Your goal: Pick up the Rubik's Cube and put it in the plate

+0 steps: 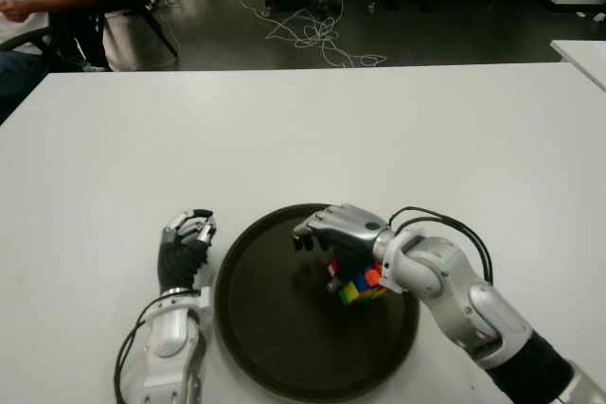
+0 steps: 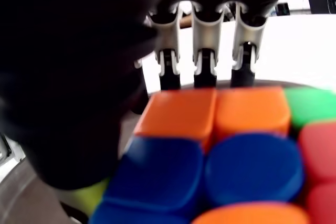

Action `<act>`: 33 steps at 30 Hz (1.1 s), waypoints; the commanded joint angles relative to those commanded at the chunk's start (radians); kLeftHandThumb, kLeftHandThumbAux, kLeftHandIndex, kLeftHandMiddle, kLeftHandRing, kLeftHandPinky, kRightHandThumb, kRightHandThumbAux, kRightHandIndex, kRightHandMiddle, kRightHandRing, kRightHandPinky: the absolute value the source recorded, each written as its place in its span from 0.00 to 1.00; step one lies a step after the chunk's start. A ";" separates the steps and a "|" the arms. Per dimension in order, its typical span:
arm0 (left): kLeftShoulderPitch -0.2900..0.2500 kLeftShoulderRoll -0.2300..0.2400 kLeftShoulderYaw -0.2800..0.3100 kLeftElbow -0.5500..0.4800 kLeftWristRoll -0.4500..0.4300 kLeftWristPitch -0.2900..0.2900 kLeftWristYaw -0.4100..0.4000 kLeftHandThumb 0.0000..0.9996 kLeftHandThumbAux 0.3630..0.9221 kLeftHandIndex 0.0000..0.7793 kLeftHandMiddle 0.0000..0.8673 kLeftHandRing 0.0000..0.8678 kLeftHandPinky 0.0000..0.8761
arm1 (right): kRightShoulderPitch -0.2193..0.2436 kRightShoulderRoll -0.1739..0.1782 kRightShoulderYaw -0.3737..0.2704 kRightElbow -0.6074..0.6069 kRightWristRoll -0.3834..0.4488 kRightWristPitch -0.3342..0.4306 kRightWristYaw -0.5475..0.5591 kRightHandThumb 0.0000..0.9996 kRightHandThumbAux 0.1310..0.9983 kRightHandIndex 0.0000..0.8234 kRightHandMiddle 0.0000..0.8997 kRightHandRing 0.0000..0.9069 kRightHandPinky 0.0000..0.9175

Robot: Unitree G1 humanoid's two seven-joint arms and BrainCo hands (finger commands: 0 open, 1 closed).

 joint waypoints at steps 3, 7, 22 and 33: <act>0.000 -0.001 0.001 0.001 -0.001 -0.002 0.000 0.71 0.61 0.57 0.91 0.94 0.93 | 0.002 0.006 0.002 -0.001 -0.005 0.014 0.006 0.00 0.90 0.59 0.73 0.78 0.71; -0.002 -0.004 0.003 0.002 -0.006 -0.008 -0.001 0.71 0.61 0.57 0.90 0.94 0.93 | 0.006 0.014 0.003 -0.001 -0.013 0.025 -0.005 0.00 0.88 0.53 0.59 0.64 0.58; 0.000 0.002 -0.001 0.000 -0.003 -0.006 -0.009 0.71 0.61 0.57 0.91 0.94 0.93 | 0.029 0.055 -0.019 -0.014 -0.031 0.057 -0.096 0.00 0.88 0.43 0.38 0.44 0.40; -0.002 0.001 0.002 0.007 -0.003 -0.017 -0.013 0.71 0.61 0.57 0.91 0.94 0.93 | 0.024 0.051 -0.027 0.008 -0.028 0.018 -0.178 0.00 0.90 0.33 0.30 0.31 0.27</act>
